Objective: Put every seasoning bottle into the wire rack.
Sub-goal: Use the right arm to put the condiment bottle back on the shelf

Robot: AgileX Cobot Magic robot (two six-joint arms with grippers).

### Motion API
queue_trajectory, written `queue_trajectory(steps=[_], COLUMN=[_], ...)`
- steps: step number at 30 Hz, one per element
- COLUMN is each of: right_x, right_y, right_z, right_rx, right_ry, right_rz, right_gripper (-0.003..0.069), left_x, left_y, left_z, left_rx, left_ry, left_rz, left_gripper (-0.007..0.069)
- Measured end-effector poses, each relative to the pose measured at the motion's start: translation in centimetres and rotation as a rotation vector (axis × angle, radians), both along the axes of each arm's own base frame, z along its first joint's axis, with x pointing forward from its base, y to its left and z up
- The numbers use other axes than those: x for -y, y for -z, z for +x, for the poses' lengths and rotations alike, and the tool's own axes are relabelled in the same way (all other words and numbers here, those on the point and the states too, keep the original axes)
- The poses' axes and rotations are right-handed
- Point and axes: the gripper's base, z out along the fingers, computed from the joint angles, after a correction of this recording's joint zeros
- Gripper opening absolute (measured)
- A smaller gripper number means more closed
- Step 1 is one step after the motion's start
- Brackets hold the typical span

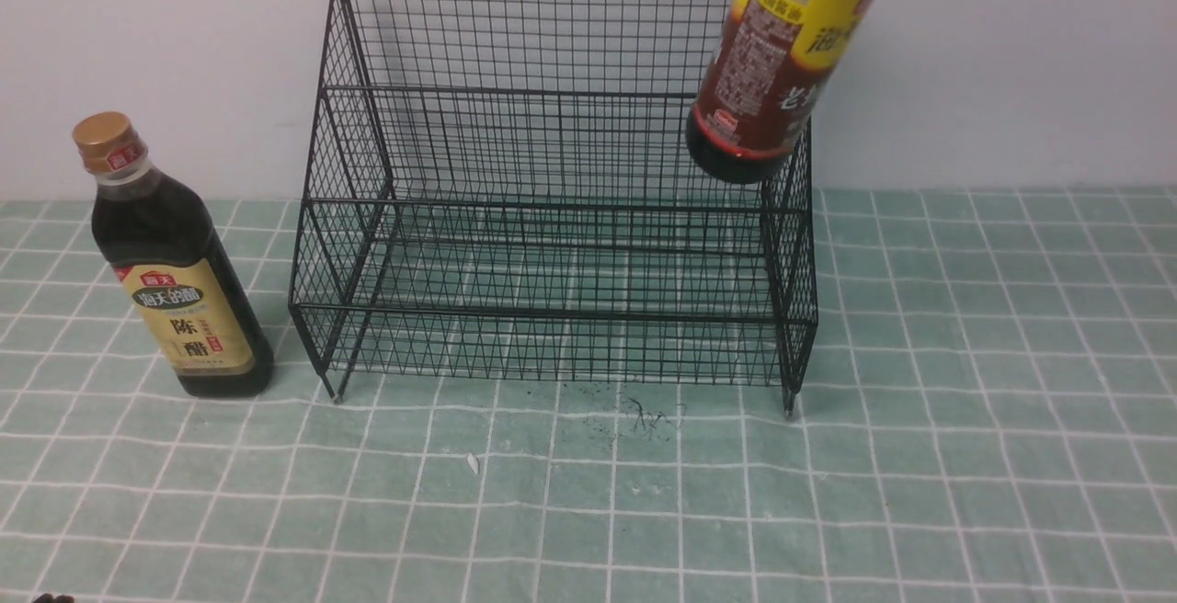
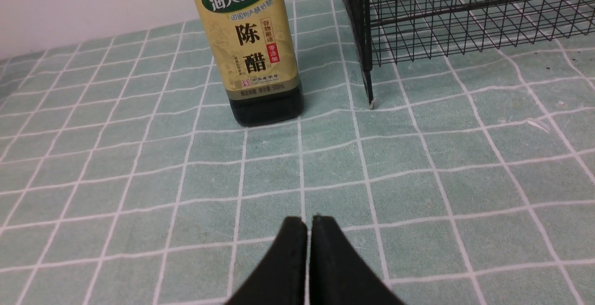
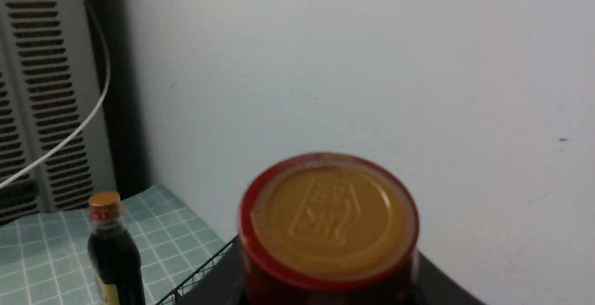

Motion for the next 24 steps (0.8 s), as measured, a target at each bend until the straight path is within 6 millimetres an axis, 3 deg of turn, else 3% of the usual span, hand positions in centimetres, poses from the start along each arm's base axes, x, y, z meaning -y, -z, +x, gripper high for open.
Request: queue_trajectory(steps=[5, 10, 14, 24], right_x=[-1.0, -3.0, -4.3, -5.1], right_y=[1.2, 3.4, 5.4, 9.9], right_z=[3.8, 6.4, 7.8, 9.9], right_rx=[-0.024, -0.048, -0.08, -0.165], right_ry=[-0.003, 0.018, 0.034, 0.013], right_rz=[-0.035, -0.094, -0.122, -0.191], right_gripper=[0.0269, 0.0269, 0.0269, 0.0269], left_x=[0.0, 0.0, 0.0, 0.0], left_y=[0.0, 0.0, 0.0, 0.0], left_z=[0.0, 0.0, 0.0, 0.0], left_rx=[0.0, 0.0, 0.0, 0.0], left_ry=[0.0, 0.0, 0.0, 0.0], left_rz=[0.0, 0.0, 0.0, 0.0], left_gripper=[-0.0006, -0.0006, -0.0006, -0.0006])
